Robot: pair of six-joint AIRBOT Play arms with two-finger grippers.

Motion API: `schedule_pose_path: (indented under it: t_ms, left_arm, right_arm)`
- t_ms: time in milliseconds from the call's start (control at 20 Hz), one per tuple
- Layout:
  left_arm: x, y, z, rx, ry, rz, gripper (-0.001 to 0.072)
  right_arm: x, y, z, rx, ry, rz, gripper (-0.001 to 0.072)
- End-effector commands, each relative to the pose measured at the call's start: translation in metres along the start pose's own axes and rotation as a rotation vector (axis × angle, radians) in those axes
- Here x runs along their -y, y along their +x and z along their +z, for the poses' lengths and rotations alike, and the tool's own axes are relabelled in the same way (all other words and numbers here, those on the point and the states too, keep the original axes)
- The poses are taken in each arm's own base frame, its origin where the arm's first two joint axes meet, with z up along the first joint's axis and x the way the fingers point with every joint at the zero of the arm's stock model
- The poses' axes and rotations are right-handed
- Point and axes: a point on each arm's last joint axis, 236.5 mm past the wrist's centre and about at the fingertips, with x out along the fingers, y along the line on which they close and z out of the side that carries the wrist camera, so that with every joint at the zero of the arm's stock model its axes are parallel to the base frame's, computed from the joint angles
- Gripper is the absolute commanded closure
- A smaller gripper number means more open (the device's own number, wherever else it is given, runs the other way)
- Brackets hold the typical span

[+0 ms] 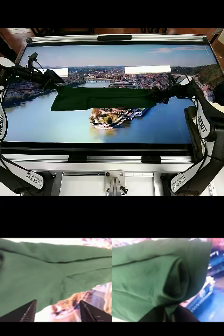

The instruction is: Fold the shirts.

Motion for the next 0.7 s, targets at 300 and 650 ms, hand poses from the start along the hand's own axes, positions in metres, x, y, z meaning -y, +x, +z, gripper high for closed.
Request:
schedule_pose_path:
  t_ms: [300, 650]
  left_arm:
    - [0.109, 0.063, -0.014, -0.038, 0.101, -0.185, 0.0571]
    - [0.208, 0.159, -0.088, -0.170, 0.256, -0.212, 0.0679]
  right_arm:
    - [-0.087, -0.102, 0.007, 0.183, -0.182, 0.038, 0.0651]
    - [-0.157, -0.204, -0.033, 0.311, -0.298, 0.078, 0.0651]
